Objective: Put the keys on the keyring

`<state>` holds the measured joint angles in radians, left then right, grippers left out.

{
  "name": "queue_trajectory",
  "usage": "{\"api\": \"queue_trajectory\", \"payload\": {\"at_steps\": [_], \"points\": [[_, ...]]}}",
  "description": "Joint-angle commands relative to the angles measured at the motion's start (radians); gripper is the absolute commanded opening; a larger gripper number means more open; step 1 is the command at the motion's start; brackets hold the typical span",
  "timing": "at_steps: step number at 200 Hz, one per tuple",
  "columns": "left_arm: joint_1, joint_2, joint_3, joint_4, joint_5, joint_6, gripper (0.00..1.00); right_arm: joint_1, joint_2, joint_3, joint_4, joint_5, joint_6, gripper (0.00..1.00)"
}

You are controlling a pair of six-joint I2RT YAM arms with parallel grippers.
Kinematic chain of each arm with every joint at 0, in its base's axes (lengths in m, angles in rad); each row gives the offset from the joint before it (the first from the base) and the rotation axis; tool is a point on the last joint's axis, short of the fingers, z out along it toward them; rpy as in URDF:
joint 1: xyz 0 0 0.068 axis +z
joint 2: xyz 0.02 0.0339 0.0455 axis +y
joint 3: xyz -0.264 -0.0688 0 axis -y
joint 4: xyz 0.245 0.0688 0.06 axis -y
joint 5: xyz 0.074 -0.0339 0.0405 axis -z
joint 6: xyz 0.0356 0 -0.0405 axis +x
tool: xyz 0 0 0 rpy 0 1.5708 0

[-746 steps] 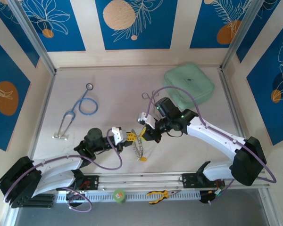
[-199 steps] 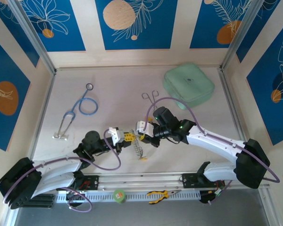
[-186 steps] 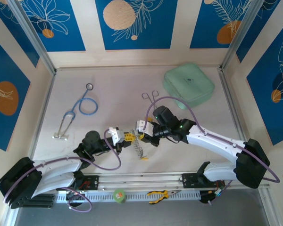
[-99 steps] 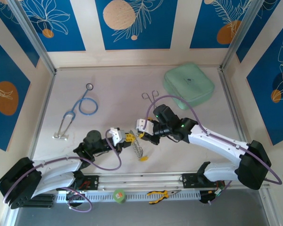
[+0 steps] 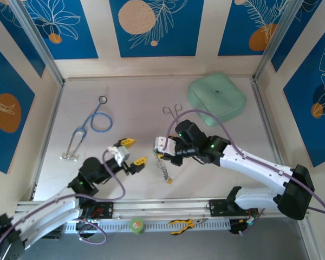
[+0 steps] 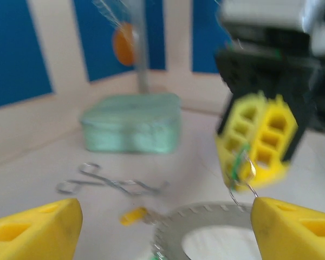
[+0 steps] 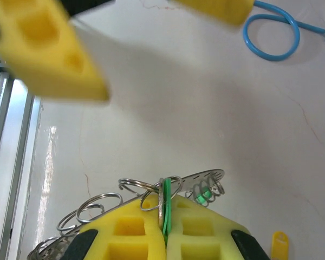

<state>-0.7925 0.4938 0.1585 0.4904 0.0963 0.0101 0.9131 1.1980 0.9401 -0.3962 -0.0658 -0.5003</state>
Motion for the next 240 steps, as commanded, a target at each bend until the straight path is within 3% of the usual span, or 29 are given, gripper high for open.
{"api": "queue_trajectory", "payload": {"at_steps": [1,22,39,63,97,179,240], "points": [[-0.004,-0.21,0.036,-0.297,-0.319,-0.054,0.83,0.029,0.067,0.067,0.113,-0.012,0.029,0.0],[-0.005,-0.347,0.058,-0.391,-0.542,-0.064,0.85,0.056,0.163,0.146,0.197,-0.015,0.083,0.0],[-0.004,-0.379,0.074,-0.42,-0.612,-0.065,0.85,0.079,0.245,0.209,0.247,0.021,0.102,0.0],[-0.004,-0.329,0.093,-0.429,-0.594,-0.056,0.86,0.082,0.343,0.24,0.288,0.093,0.123,0.0],[-0.004,-0.218,0.096,-0.38,-0.556,-0.074,0.87,0.047,0.388,0.155,0.248,0.193,0.147,0.0],[-0.004,0.096,0.141,-0.308,-0.52,-0.164,0.92,0.043,0.304,-0.044,-0.189,0.424,0.047,0.0],[0.0,0.261,0.204,-0.293,-0.506,-0.215,0.97,0.09,0.27,-0.154,-0.417,0.434,-0.105,0.22]]}}
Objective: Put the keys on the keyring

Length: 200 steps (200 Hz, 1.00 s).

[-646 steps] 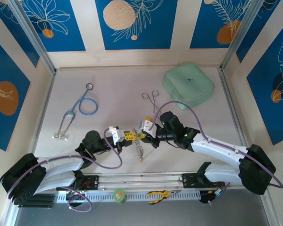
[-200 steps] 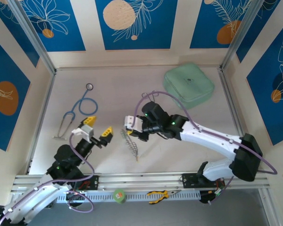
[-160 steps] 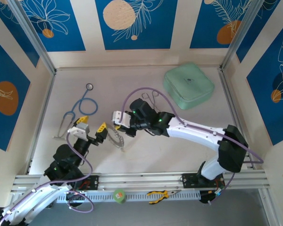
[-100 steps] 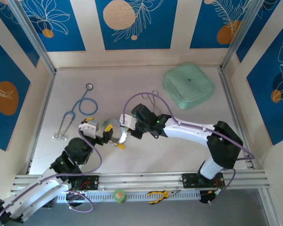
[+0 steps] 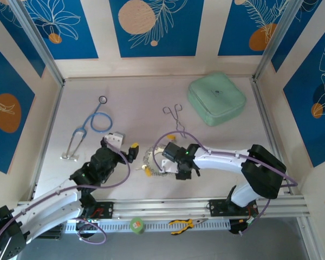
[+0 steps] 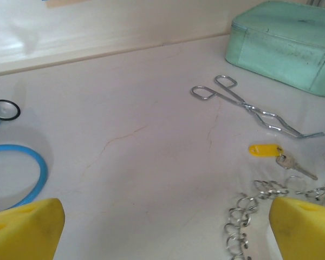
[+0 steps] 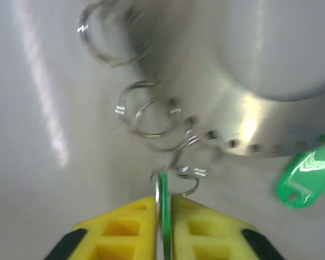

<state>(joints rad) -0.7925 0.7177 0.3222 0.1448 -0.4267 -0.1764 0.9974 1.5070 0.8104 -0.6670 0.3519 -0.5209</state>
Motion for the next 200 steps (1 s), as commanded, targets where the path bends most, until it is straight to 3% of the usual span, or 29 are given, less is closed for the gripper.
{"api": "queue_trajectory", "payload": {"at_steps": [1,26,50,76,93,107,125,153,200], "points": [[0.0,0.039,0.04,0.054,0.016,-0.027,0.97,0.005,-0.041,-0.025,-0.147,0.017,-0.085,0.22],[0.007,0.069,0.045,0.071,0.016,-0.037,0.98,-0.03,-0.113,0.005,-0.18,-0.02,-0.067,0.33],[0.02,0.113,0.067,0.031,0.031,-0.088,0.97,-0.104,-0.257,0.053,-0.07,-0.198,0.068,0.37],[0.027,0.181,0.083,0.009,0.065,-0.135,0.97,-0.229,-0.391,0.001,0.255,-0.311,0.443,0.43],[0.028,0.243,0.112,-0.028,0.079,-0.151,0.97,-0.287,-0.41,-0.066,0.441,-0.292,0.741,0.43],[0.029,0.3,0.151,-0.072,0.105,-0.155,0.97,-0.32,-0.381,-0.084,0.494,-0.245,0.921,0.43],[0.029,0.368,0.195,-0.108,0.137,-0.166,0.98,-0.374,-0.293,-0.027,0.431,-0.216,1.094,0.39],[0.031,0.442,0.223,-0.095,0.154,-0.194,0.98,-0.439,-0.097,0.183,0.211,-0.351,1.008,0.3],[0.037,0.513,0.238,-0.039,0.163,-0.222,0.96,-0.337,0.267,0.542,-0.11,-0.201,0.824,0.29]]}}
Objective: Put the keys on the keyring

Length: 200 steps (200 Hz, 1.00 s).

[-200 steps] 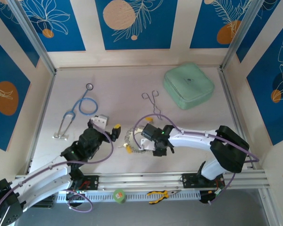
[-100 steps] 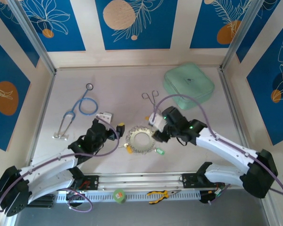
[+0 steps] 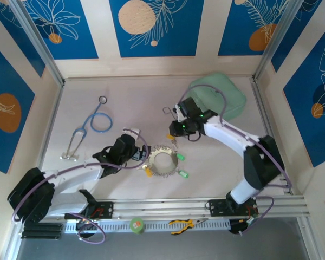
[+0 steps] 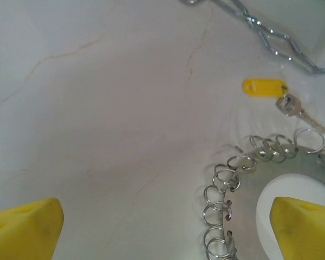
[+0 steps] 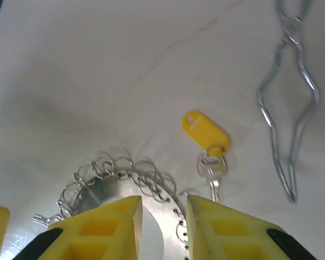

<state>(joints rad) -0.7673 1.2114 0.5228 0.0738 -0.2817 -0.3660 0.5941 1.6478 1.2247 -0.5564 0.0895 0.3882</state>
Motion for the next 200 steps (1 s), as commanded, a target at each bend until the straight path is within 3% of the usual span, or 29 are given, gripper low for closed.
{"api": "queue_trajectory", "payload": {"at_steps": [1,37,83,141,200], "points": [[0.012,0.019,0.037,0.033,0.016,-0.033,0.96,0.07,0.133,0.135,-0.226,0.067,-0.089,0.3],[0.011,-0.008,0.012,0.029,-0.069,-0.109,0.92,0.155,0.331,0.318,-0.357,0.227,-0.125,0.3],[0.013,-0.115,-0.054,-0.001,-0.19,-0.172,0.89,0.187,0.478,0.471,-0.437,0.257,-0.093,0.31],[0.013,-0.191,-0.095,-0.031,-0.22,-0.18,0.89,0.222,0.558,0.557,-0.51,0.311,-0.098,0.31],[0.012,-0.211,-0.103,-0.035,-0.231,-0.182,0.89,0.243,0.579,0.566,-0.519,0.267,-0.096,0.33]]}}
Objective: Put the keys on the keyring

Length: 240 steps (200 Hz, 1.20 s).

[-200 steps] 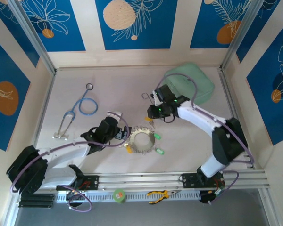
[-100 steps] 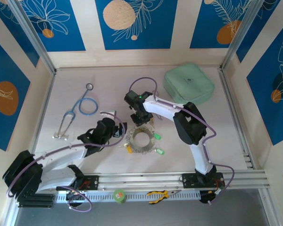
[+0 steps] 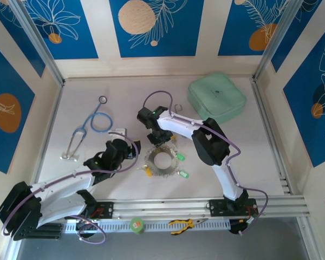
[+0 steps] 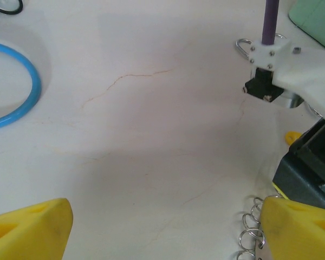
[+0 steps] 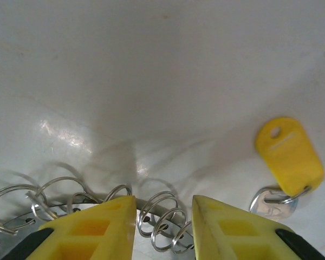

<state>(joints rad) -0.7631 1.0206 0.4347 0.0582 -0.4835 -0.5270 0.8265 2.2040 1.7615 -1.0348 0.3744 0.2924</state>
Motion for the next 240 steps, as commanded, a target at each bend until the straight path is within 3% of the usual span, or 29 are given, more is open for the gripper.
{"api": "queue_trajectory", "payload": {"at_steps": [1,37,113,152,190,214,240], "points": [[0.007,-0.02,-0.015,-0.02,-0.03,-0.021,0.89,0.011,0.023,0.03,-0.04,-0.018,-0.001,0.33],[0.008,-0.023,-0.015,-0.024,-0.034,-0.022,0.88,0.019,0.046,0.052,-0.059,-0.035,-0.011,0.34],[0.007,-0.03,-0.012,-0.037,-0.044,-0.023,0.87,0.049,0.077,0.107,-0.138,0.181,-0.013,0.33],[0.01,-0.029,-0.012,-0.037,-0.046,-0.02,0.87,0.065,0.096,0.133,-0.17,0.234,-0.009,0.32],[0.009,-0.03,-0.01,-0.037,-0.047,-0.014,0.87,0.063,0.077,0.12,-0.154,0.166,0.012,0.31],[0.009,-0.028,-0.006,-0.035,-0.043,0.002,0.87,0.028,-0.026,0.05,-0.08,0.061,0.048,0.3],[0.01,-0.024,-0.009,-0.018,-0.037,0.017,0.87,-0.032,-0.148,-0.071,-0.028,0.028,0.122,0.3]]}}
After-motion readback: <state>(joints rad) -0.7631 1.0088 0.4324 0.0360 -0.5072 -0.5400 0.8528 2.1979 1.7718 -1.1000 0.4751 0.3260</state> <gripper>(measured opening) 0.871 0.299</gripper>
